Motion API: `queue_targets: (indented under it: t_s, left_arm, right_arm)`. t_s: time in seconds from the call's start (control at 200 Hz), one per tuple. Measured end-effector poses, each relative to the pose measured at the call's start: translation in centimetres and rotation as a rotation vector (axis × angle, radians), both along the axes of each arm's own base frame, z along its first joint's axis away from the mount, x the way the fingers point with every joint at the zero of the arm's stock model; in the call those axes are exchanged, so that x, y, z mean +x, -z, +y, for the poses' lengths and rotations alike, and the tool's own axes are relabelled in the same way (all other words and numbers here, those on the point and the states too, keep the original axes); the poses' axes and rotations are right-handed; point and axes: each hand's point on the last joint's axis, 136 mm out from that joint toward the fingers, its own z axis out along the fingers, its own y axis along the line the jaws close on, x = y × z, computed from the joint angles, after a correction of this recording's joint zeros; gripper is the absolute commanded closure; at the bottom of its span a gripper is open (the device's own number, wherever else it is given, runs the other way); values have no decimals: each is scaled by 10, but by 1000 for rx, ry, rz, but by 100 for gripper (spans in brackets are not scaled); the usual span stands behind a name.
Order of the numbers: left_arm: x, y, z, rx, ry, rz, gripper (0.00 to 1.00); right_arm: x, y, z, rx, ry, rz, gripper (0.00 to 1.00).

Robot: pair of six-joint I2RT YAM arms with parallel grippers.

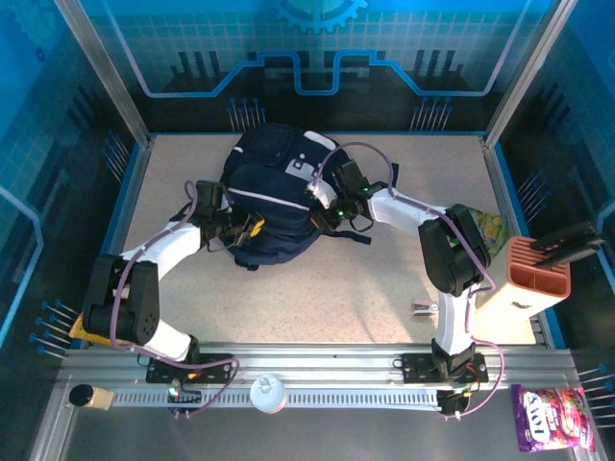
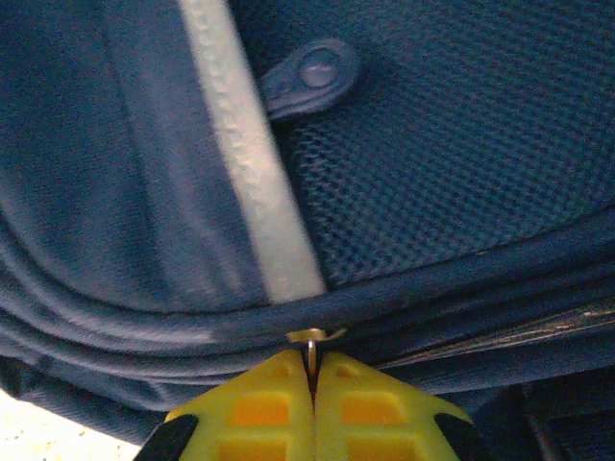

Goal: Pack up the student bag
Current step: Unzip the student bag at the center of the table.

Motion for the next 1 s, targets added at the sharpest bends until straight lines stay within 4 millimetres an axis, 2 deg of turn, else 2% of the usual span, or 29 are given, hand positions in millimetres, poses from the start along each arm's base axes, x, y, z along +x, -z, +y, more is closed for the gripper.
queue_targets:
  t_s: [0.27,0.43,0.52,0.61,0.695,0.82,0.925,1.001]
  left_arm:
    - [1,-1,-3,-6,9,1,88]
    - [1,1,-10,-5,23,10,88]
    - [3,3,-15,-1,28,15,82]
    - [5,3,-19,1,40,13,77]
    - [4,3,-23,7,60,7,70]
    - [-3,2,-29,54,116,2,62]
    - [-14,-4,-21,142,150,-20,58]
    - [-22,-15,-13,206,165,-56,55]
  right_arm:
    - [-40,-16,27,1,-100,-30,94]
    - [-47,-18,37,-3,-98,-32,94]
    - [-48,-22,41,3,-68,-19,92]
    - [-47,-23,42,15,-19,9,86]
    - [-48,-24,42,40,20,30,73]
    - [-55,-38,29,111,112,67,55]
    - [-52,-60,2,207,236,87,44]
    - [-45,-73,-17,275,340,99,39]
